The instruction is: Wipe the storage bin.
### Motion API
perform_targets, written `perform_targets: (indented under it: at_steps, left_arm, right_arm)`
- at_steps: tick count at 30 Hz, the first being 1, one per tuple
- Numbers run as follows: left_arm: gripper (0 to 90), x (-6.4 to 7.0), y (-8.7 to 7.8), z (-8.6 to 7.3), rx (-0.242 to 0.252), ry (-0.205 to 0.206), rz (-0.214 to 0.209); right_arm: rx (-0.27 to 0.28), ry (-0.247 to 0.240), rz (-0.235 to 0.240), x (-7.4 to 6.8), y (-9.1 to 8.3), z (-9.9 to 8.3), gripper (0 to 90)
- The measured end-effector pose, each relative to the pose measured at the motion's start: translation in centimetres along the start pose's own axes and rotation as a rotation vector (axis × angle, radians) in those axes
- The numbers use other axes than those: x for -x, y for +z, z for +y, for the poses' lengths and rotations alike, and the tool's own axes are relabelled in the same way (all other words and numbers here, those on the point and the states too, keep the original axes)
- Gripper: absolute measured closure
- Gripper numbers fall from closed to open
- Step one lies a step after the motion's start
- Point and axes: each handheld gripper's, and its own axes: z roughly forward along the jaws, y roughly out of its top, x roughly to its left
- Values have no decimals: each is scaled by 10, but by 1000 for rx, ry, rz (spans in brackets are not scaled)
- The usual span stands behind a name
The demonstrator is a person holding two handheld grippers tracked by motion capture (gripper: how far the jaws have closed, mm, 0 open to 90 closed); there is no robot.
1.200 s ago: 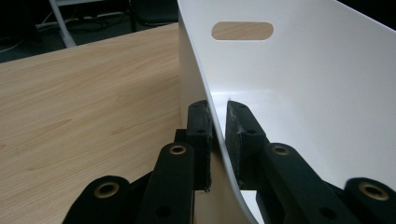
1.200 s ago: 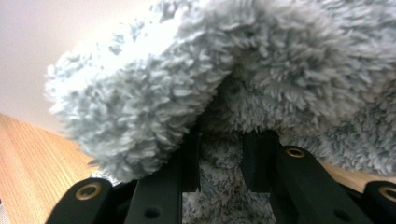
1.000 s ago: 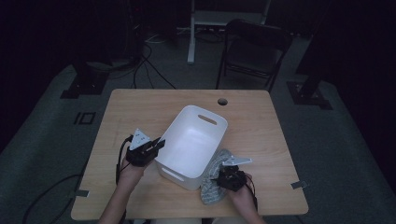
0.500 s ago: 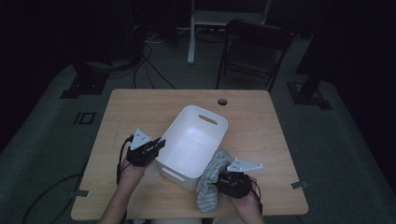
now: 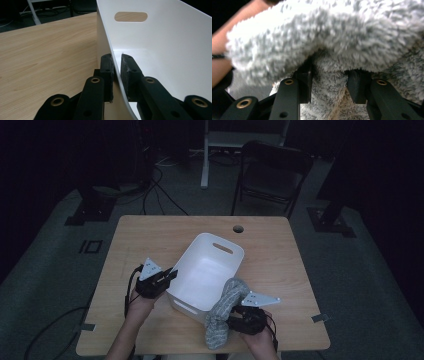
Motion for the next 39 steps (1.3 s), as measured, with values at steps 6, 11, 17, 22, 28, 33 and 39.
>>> perform_targets:
  at_steps: [6, 11, 17, 22, 28, 33, 39]
  left_arm:
    - [803, 0, 0, 0, 0, 0, 2]
    - [803, 0, 0, 0, 2, -2, 1]
    - [803, 1, 0, 0, 1, 0, 4]
    - [802, 0, 1, 0, 4, -6, -6]
    - [802, 0, 1, 0, 0, -1, -1]
    - [802, 1, 1, 0, 1, 3, 1]
    - [790, 0, 1, 0, 1, 1, -2]
  right_arm:
    - [-27, -12, -10, 1, 8, -7, 586]
    - [-34, -12, -15, 1, 10, -10, 580]
    - [-68, -7, -23, 3, 19, -18, 570]
    - [-87, 0, -22, 7, 24, -22, 566]
    - [-123, -5, -24, 13, 31, -28, 550]
    - [-183, -14, -28, 19, 41, -35, 547]
    - [-212, 21, -19, 23, 45, -38, 555]
